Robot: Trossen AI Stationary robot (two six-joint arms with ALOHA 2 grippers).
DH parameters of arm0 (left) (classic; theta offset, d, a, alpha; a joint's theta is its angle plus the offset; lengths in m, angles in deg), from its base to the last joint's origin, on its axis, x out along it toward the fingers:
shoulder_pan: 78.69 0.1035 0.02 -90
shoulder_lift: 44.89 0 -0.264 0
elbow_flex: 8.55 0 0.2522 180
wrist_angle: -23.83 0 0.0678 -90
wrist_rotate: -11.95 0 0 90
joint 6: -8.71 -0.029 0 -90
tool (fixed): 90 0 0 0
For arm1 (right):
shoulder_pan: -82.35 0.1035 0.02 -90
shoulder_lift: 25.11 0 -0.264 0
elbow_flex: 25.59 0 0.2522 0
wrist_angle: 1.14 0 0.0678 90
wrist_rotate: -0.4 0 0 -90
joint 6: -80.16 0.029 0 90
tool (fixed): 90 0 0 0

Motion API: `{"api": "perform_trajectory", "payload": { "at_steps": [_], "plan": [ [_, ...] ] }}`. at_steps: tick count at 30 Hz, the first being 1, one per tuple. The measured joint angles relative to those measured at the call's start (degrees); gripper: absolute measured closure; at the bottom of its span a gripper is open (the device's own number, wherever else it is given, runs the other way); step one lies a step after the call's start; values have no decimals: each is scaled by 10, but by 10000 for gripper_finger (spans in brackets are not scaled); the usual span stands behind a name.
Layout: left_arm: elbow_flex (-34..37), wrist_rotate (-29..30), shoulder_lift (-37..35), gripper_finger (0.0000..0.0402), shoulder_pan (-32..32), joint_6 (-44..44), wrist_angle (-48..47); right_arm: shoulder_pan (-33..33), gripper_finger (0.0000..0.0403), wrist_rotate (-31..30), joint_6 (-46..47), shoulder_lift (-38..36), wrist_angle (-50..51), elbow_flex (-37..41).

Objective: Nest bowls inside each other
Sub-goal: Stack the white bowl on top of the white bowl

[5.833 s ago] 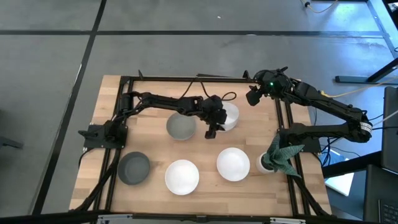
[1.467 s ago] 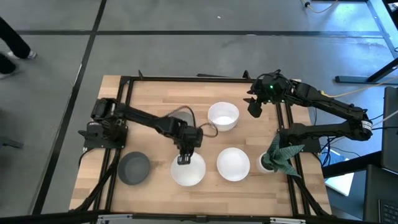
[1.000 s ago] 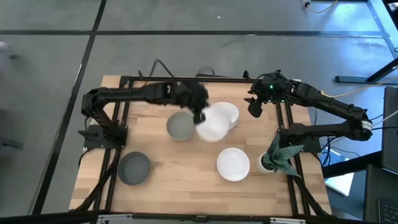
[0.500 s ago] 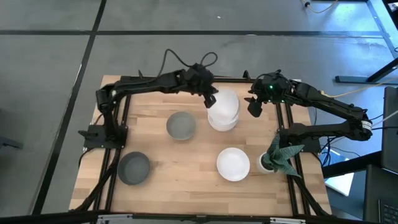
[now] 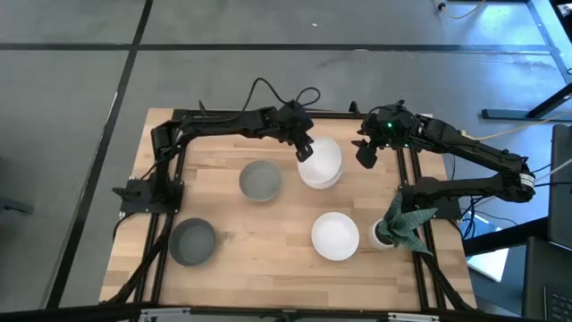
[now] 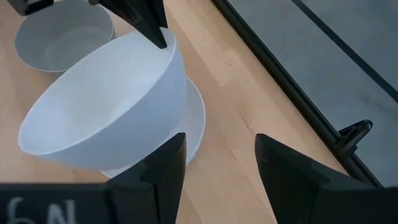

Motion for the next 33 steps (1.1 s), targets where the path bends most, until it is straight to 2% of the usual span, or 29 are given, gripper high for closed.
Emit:
{"api": "perform_trajectory", "payload": {
  "at_steps": [4, 14, 23, 27, 33],
  "plan": [
    [0, -18, 0, 401, 10, 19, -38, 0, 210, 0, 0, 0, 0, 0],
    [-1, -23, 7, 359, 8, 22, -13, 0, 210, 0, -1, 0, -1, 0],
    [-1, -19, 7, 356, 9, 24, -12, 0, 210, 0, 0, 0, 0, 0],
    [-1, -41, 7, 355, 9, 33, -20, 0, 210, 0, 1, 0, 0, 0],
    [-1, -40, 7, 355, 9, 40, -42, 0, 210, 0, 1, 0, -1, 0]
  ]
}}
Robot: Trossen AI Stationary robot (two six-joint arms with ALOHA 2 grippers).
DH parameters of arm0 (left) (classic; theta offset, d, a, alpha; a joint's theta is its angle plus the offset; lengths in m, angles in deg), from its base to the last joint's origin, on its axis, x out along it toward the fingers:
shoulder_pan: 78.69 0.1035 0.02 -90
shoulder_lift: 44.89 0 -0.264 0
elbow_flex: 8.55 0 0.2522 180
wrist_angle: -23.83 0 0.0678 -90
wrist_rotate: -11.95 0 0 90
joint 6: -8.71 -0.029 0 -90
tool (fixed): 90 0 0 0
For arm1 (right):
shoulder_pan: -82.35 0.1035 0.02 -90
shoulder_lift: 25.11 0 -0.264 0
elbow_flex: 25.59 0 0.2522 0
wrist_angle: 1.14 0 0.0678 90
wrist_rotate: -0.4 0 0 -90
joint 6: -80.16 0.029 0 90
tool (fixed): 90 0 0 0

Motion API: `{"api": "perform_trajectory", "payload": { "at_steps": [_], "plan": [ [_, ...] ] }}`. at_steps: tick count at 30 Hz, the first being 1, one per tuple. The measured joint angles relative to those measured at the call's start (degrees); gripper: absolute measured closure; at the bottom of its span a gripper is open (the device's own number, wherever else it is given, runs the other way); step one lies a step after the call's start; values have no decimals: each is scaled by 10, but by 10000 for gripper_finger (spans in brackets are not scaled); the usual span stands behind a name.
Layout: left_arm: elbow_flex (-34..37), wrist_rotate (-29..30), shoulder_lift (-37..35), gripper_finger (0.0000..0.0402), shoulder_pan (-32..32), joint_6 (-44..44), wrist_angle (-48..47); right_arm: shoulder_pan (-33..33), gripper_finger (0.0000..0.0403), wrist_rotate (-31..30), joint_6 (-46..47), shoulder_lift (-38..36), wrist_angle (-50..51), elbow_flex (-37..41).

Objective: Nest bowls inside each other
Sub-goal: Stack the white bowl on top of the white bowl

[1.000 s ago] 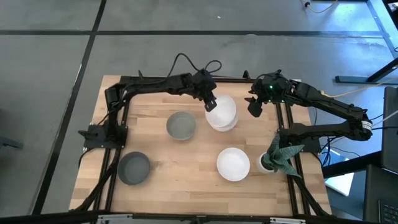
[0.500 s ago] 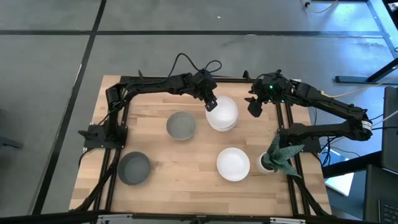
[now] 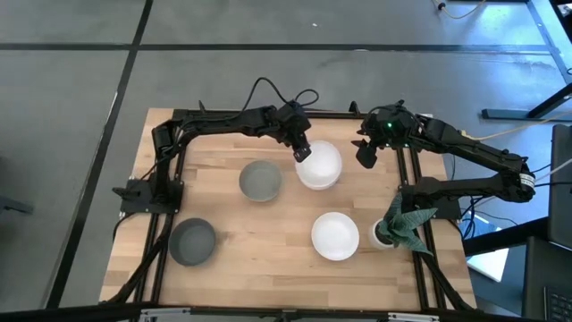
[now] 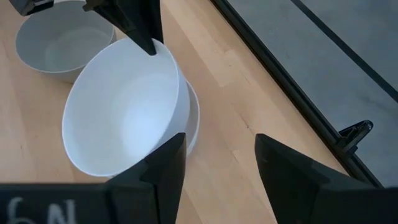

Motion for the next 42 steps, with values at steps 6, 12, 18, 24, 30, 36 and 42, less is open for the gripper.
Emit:
{"api": "perform_trajectory", "payload": {
  "at_steps": [6, 12, 18, 24, 30, 36, 42],
  "plan": [
    [0, 0, 0, 326, 0, -15, 0, 0, 210, 0, 0, 0, 0, 0],
    [0, 10, 0, 279, 0, -18, 1, 0, 210, 0, 0, 0, 0, 0],
    [0, 10, -4, 270, 0, -62, 6, 0, 210, 0, 0, 0, 3, 0],
    [1, -47, -51, 269, -7, -115, 11, 0, 210, 0, 0, 0, 21, 0],
    [0, -173, -95, 270, -52, -66, -5, 0, 210, -7, -1, 0, 24, 0],
    [0, -91, -88, 273, -141, -55, -38, 0, 210, -14, -1, 0, 20, 0],
    [-1, 10, -76, 273, -213, -54, -35, 0, 210, -14, 0, 0, 20, 0]
  ]
}}
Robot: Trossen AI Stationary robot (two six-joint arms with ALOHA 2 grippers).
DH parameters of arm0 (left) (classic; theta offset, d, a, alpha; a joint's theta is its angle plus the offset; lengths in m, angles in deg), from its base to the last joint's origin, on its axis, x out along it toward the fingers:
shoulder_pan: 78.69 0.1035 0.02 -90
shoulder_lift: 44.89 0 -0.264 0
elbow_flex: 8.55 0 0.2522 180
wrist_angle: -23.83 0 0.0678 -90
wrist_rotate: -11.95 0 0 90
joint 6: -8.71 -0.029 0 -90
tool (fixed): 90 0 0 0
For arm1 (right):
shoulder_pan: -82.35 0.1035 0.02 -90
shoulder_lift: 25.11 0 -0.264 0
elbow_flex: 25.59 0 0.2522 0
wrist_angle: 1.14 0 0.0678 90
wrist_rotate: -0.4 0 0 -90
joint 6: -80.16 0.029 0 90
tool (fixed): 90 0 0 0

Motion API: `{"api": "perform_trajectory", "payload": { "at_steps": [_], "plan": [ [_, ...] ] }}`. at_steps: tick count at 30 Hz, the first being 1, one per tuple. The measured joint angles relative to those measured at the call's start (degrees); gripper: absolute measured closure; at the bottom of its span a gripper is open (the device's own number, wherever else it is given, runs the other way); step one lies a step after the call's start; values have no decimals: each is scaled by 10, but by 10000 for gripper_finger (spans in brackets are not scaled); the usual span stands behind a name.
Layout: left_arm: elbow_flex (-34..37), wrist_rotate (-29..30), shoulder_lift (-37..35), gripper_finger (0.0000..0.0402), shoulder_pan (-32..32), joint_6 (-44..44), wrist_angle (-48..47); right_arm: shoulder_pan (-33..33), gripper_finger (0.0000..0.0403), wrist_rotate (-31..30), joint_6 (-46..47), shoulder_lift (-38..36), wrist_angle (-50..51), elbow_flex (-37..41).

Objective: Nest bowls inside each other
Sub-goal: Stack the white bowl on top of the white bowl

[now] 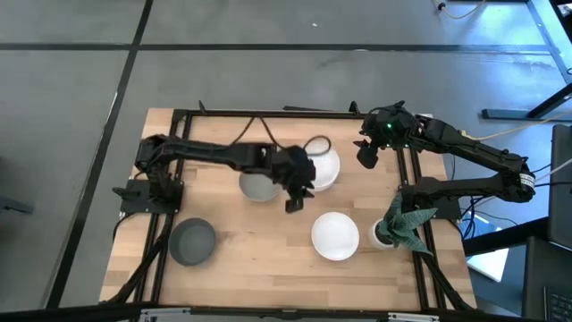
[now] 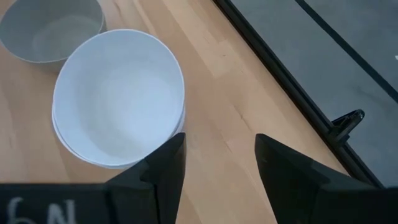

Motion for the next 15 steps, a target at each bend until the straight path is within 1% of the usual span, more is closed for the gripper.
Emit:
{"api": "perform_trajectory", "payload": {
  "at_steps": [2, 4, 6, 7, 10, 15],
  "plan": [
    [2, 17, 6, 273, -17, 33, -9, 0, 210, 0, 2, 0, 0, 0],
    [1, 50, 22, 273, -29, 75, 12, 0, 210, 0, 3, 0, 0, 0],
    [2, 81, 34, 273, -38, 97, 3, 0, 210, 0, 4, 0, 0, 0],
    [2, 88, 44, 273, -41, 102, 16, 0, 210, 0, 7, 0, -1, 0],
    [2, 88, 73, 273, -52, 109, 34, 0, 210, 0, 18, 0, -3, 0],
    [2, 76, 110, 273, -71, 123, 112, 0, 210, 3, 19, 0, -3, 0]
  ]
}}
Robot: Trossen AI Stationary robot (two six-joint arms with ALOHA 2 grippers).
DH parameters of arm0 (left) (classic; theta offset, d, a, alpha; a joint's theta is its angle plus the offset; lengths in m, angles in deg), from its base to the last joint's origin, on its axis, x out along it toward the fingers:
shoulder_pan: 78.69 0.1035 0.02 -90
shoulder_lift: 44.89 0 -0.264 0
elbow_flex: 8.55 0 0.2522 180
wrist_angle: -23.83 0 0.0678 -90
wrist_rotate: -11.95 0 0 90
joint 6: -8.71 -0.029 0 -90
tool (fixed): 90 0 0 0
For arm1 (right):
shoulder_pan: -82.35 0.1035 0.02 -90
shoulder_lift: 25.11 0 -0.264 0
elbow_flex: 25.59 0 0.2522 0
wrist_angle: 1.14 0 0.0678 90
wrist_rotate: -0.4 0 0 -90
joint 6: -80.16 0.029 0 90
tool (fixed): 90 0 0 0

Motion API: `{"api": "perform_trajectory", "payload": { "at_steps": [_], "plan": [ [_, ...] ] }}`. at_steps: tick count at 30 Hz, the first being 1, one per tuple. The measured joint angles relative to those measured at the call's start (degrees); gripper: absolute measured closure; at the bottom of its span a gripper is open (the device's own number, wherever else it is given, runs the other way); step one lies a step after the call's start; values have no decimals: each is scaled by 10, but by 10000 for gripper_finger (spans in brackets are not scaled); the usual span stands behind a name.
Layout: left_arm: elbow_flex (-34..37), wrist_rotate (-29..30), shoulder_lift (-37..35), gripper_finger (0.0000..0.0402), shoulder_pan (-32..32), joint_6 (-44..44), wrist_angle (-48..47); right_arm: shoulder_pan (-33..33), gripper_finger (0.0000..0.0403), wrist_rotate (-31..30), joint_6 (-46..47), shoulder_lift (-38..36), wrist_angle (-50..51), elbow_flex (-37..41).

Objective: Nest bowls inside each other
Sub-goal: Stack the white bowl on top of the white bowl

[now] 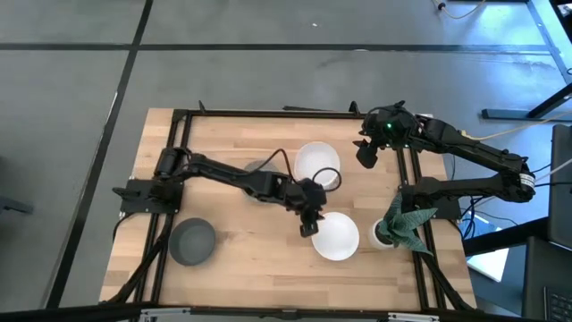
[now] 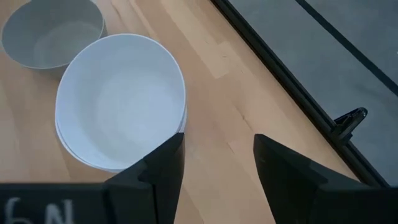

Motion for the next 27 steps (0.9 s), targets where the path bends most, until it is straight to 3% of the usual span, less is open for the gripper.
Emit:
{"api": "perform_trajectory", "payload": {
  "at_steps": [4, 11, 27],
  "plan": [
    [0, 2, 11, 273, -9, 16, 16, 0, 210, 1, 0, 0, 0, 0],
    [0, 64, 33, 273, -26, 31, 7, 0, 210, 6, 0, 0, 0, 0],
    [0, 88, 77, 273, -25, 60, 8, 0, 210, 13, -1, 0, 3, 0]
  ]
}}
